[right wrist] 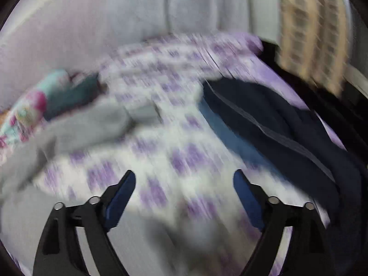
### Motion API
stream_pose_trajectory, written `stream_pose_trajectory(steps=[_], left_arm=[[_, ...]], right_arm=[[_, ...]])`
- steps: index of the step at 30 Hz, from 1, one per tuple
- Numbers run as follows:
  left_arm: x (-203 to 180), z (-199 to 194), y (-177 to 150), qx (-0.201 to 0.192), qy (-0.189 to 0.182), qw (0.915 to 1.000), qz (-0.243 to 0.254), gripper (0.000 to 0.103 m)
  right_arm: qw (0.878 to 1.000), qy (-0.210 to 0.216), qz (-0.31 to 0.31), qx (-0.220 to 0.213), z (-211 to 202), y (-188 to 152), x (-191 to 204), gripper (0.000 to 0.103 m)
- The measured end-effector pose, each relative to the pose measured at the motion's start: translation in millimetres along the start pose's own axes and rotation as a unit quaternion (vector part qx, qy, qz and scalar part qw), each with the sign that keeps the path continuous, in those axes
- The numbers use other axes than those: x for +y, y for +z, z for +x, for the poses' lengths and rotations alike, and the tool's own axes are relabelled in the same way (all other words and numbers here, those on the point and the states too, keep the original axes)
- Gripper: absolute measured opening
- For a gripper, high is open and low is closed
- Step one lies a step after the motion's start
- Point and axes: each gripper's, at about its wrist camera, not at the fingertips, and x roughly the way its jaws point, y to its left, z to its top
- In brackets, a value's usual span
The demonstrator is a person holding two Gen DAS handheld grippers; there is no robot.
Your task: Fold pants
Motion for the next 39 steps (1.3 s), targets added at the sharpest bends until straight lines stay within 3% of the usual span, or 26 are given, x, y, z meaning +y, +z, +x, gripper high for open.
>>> stream_pose_trajectory(steps=[2, 4, 6, 8, 10, 11, 14, 16, 19, 20, 21, 22, 23, 26, 28, 30, 32, 34, 36, 39], left_arm=[[-31.0, 7.6, 13.4, -0.027, -0.022, 0.9991, 0.023, 0.089], [-59.4, 24.1, 25.2, -0.05, -0.034, 0.9977, 0.029, 0.092], [-90.5, 54.8, 39.0, -0.039, -0.049, 0.9973, 0.037, 0.092], [-109.4, 80.2, 46.4, -0.017, -0.039, 0.9985, 0.034, 0.092], [-120.0, 101.8, 42.9, 0.003, -0.032, 0.9992, 0.022, 0.092], [-121.0, 108.9, 38.1, 0.007, -0.04, 0.999, 0.017, 0.092], [-116.3, 123.0, 20.6, 0.017, -0.046, 0.9982, 0.034, 0.092], [-111.0, 124.5, 14.7, 0.019, -0.056, 0.9973, 0.043, 0.092], [-111.2, 127.4, 14.8, 0.03, -0.072, 0.9954, 0.056, 0.092], [-113.3, 128.7, 14.6, 0.033, -0.072, 0.9949, 0.063, 0.092], [-116.6, 128.9, 13.2, 0.034, -0.068, 0.9943, 0.075, 0.092], [-119.9, 129.2, 11.2, 0.038, -0.064, 0.9932, 0.089, 0.092], [-122.1, 128.3, 10.7, 0.043, -0.063, 0.9922, 0.099, 0.092], [-116.0, 112.4, 17.2, 0.044, -0.076, 0.9896, 0.114, 0.092], [-97.9, 87.3, 31.6, 0.0, -0.087, 0.9912, 0.1, 0.092], [-89.6, 78.2, 43.1, -0.026, -0.072, 0.9915, 0.105, 0.092], [-86.9, 85.5, 59.4, -0.037, -0.038, 0.9881, 0.144, 0.092], [-86.7, 106.0, 71.0, -0.027, -0.015, 0.9836, 0.177, 0.092], [-86.5, 132.3, 77.3, 0.002, 0.0, 0.9792, 0.203, 0.09], [-88.8, 162.5, 73.5, 0.045, -0.025, 0.9688, 0.242, 0.078]], right_arm=[[0.998, 0.061, 0.023, 0.021, 45.5, 21.8, 13.4, 0.088], [0.994, 0.086, 0.044, 0.055, 88.4, 32.5, 28.4, 0.088], [0.989, 0.095, 0.066, 0.087, 125.1, 38.5, 44.3, 0.088], [0.987, 0.099, 0.077, 0.103, 149.3, 40.2, 58.3, 0.084], [0.982, 0.107, 0.08, 0.132, 166.9, 35.4, 70.2, 0.049], [0.977, 0.118, 0.085, 0.156, 176.4, 31.5, 74.0, 0.008], [0.983, 0.112, 0.079, 0.119, 136.7, 41.3, 68.5, 0.006], [0.986, 0.099, 0.085, 0.101, 98.8, 46.3, 48.8, 0.006], [0.98, 0.091, 0.106, 0.141, 78.3, 36.9, 16.4, 0.007], [0.981, 0.076, 0.085, 0.157, 82.5, 29.3, 14.7, 0.013], [0.983, 0.044, 0.058, 0.169, 92.4, 22.7, 16.9, 0.038], [0.981, -0.031, 0.009, 0.191, 107.9, 8.6, 19.8, 0.057], [0.977, -0.066, -0.022, 0.203, 116.2, -1.2, 21.7, 0.076], [0.985, -0.08, -0.052, 0.146, 81.3, 2.7, 27.9, 0.073], [0.985, -0.126, -0.094, 0.064, 48.2, 15.4, 45.2, 0.075], [0.979, -0.151, -0.135, -0.011, 27.3, 24.1, 70.1, 0.078], [0.979, -0.104, -0.17, -0.037, 28.3, 29.4, 94.4, 0.083], [0.977, -0.033, -0.208, -0.023, 44.0, 32.7, 126.0, 0.083], [0.967, 0.017, -0.253, -0.008, 66.2, 27.1, 165.6, 0.083], [0.95, 0.076, -0.301, 0.039, 96.4, 18.4, 210.4, 0.081]])
